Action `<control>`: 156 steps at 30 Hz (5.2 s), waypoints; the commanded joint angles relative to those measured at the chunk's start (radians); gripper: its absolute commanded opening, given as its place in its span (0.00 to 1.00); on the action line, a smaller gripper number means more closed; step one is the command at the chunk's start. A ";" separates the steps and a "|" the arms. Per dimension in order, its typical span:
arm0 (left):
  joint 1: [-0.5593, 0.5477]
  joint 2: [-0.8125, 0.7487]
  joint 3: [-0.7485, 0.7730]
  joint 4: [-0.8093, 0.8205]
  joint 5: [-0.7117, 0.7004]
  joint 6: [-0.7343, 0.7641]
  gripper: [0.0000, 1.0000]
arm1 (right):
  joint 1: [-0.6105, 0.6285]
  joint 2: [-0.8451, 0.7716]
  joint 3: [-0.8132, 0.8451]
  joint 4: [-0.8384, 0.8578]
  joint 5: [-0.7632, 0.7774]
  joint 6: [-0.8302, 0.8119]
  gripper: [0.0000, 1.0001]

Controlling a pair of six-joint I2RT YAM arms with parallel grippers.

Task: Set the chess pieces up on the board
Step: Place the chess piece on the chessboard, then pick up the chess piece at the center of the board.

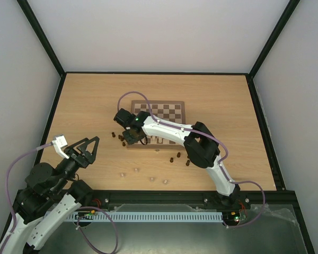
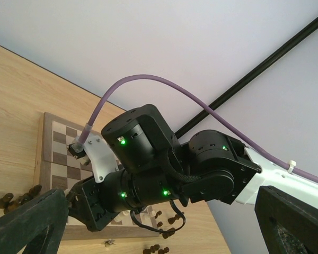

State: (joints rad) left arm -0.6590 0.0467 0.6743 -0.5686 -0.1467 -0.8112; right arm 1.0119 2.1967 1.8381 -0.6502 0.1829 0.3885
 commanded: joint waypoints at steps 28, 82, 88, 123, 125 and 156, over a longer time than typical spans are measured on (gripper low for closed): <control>-0.002 -0.002 -0.013 0.021 0.001 0.007 1.00 | -0.003 -0.036 -0.060 -0.015 -0.036 0.006 0.34; -0.002 0.481 -0.004 0.055 0.187 0.091 0.99 | 0.043 -1.145 -0.903 0.077 -0.043 0.183 0.99; -0.004 0.452 -0.083 0.095 0.244 0.025 1.00 | 0.043 -1.242 -1.023 0.062 -0.037 0.276 0.99; -0.013 0.672 -0.087 0.147 0.139 0.090 0.99 | 0.294 -0.921 -0.975 0.099 0.065 0.446 0.53; -0.013 0.647 -0.088 0.148 0.142 0.082 0.99 | 0.325 -0.880 -0.958 0.063 0.100 0.488 0.47; -0.014 0.694 0.036 0.091 0.107 0.129 1.00 | 0.449 -0.906 -0.947 -0.048 0.255 0.647 0.57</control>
State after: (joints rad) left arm -0.6693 0.7235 0.6750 -0.4706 -0.0193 -0.7090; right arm 1.4616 1.2327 0.9100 -0.7101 0.4538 1.0477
